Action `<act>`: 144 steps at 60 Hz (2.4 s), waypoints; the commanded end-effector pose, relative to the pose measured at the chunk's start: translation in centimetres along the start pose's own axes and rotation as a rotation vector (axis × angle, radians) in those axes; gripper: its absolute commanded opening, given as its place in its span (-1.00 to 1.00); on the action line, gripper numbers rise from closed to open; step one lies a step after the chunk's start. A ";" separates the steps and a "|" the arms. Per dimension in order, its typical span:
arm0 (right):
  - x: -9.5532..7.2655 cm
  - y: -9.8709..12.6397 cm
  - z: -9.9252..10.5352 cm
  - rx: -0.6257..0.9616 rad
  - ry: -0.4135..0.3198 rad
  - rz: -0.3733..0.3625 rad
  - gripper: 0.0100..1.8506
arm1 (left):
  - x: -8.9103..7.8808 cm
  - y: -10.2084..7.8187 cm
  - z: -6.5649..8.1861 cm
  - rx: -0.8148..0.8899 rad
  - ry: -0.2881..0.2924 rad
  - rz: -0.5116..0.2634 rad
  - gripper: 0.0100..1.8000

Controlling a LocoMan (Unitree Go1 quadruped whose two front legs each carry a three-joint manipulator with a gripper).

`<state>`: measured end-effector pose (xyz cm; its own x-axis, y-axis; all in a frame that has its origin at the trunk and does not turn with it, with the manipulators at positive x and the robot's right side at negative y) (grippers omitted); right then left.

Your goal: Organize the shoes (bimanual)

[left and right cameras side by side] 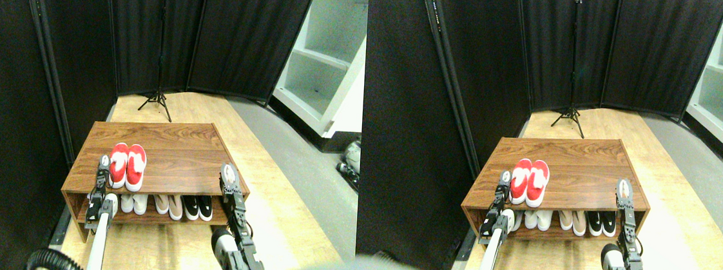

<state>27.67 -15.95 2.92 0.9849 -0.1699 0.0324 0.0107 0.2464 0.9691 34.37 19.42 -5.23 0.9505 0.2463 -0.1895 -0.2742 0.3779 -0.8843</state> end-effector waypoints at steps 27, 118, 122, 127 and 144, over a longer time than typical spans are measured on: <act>0.2 0.9 -0.2 0.020 0.004 0.038 -1.00 | -1.9 -0.4 6.5 0.114 -0.079 -0.232 -1.00; -0.2 0.4 0.0 0.019 0.011 0.039 -1.00 | -13.1 -2.2 5.7 -0.079 0.008 -0.257 -1.00; -0.3 0.5 0.1 0.016 0.012 0.035 -1.00 | -13.2 -2.2 5.7 -0.088 0.006 -0.256 -1.00; -0.4 0.4 0.1 0.017 0.012 0.040 -1.00 | -13.4 -2.2 5.7 -0.094 0.018 -0.268 -1.00; -0.6 0.5 0.0 0.025 0.014 0.039 -1.00 | -14.9 -2.5 5.1 -0.165 -0.033 -0.249 -0.89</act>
<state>27.06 -15.93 2.40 0.9883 -0.1517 0.0160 0.0215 0.2429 0.9698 20.31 19.82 1.14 0.9841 0.1768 0.0158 -0.0405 0.3106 -0.9497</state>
